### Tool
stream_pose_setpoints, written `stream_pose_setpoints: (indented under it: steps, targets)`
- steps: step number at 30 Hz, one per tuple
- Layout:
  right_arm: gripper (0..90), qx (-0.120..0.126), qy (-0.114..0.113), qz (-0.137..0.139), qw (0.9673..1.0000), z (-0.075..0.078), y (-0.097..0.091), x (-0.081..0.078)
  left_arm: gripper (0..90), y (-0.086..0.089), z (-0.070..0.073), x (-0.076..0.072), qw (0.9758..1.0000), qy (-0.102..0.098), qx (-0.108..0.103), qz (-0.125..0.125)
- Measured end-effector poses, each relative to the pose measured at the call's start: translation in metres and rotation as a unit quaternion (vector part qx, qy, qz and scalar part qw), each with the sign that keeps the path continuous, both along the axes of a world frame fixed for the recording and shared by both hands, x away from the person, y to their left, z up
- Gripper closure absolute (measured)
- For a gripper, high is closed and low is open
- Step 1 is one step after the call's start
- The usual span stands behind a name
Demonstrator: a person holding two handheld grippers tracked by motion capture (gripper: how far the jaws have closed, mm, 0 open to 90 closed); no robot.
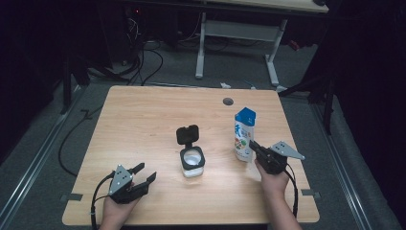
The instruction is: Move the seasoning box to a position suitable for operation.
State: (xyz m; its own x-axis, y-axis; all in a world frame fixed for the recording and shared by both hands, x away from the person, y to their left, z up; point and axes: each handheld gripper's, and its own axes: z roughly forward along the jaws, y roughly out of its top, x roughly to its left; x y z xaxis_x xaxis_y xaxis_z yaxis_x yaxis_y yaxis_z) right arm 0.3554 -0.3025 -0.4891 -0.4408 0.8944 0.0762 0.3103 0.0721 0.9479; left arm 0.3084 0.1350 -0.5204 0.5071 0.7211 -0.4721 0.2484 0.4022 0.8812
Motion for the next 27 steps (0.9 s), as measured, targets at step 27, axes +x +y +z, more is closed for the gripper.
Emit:
stream_pose_setpoints:
  steps: [27]
  targets:
    - [89.8,-0.009,0.004,0.004,0.9999,-0.011,-0.007,-0.022,41.5,0.0,-0.001,0.001,1.0,0.004,0.001,0.001]
